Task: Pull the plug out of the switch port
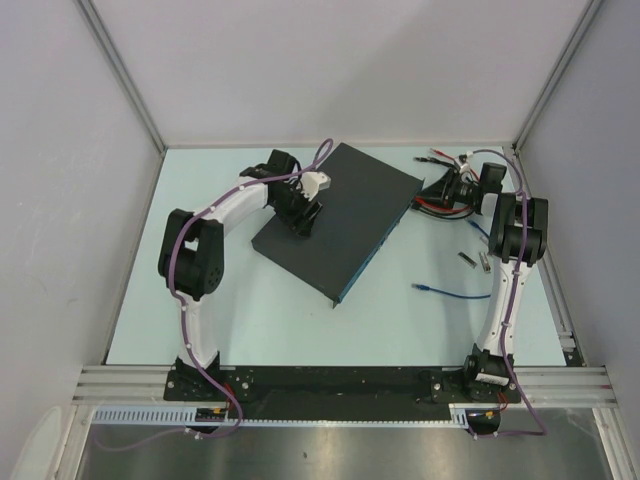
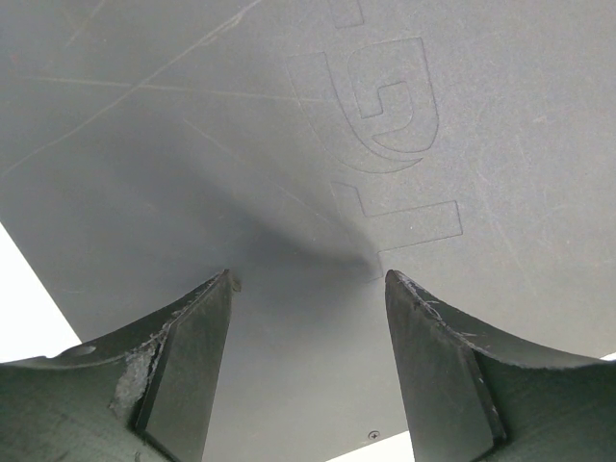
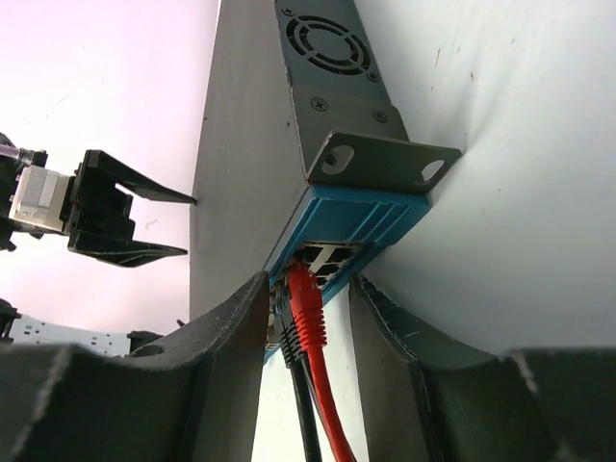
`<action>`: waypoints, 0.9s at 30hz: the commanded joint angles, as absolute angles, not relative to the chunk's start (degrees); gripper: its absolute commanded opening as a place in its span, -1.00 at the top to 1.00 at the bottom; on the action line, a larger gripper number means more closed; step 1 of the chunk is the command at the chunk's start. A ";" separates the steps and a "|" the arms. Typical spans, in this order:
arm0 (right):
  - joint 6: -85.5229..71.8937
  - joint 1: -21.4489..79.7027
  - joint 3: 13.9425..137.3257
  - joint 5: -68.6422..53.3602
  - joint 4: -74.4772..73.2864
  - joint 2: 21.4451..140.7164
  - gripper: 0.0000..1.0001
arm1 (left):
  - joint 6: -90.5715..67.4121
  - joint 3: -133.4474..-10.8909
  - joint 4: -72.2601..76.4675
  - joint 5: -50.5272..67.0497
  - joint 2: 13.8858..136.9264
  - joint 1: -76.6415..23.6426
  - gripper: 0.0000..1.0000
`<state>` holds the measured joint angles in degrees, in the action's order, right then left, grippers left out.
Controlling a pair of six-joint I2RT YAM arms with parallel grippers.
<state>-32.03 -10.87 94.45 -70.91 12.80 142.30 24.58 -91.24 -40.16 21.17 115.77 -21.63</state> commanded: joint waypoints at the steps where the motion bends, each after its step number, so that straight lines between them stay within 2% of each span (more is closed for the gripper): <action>1: -32.35 -11.34 93.60 -72.95 14.59 143.00 0.12 | 25.93 -92.02 -40.78 20.04 115.40 -21.80 -0.41; 7: -31.99 -11.51 93.51 -74.00 14.50 143.17 0.12 | 26.02 -92.02 -40.69 19.95 115.49 -22.15 -0.41; 13: -32.17 -11.25 94.39 -72.95 13.18 143.70 0.21 | 26.19 -92.02 -40.78 19.69 115.40 -22.68 -0.41; 27: -31.20 -9.41 95.89 -65.57 7.03 142.56 0.26 | 26.10 -91.93 -40.43 19.78 115.40 -23.38 -0.41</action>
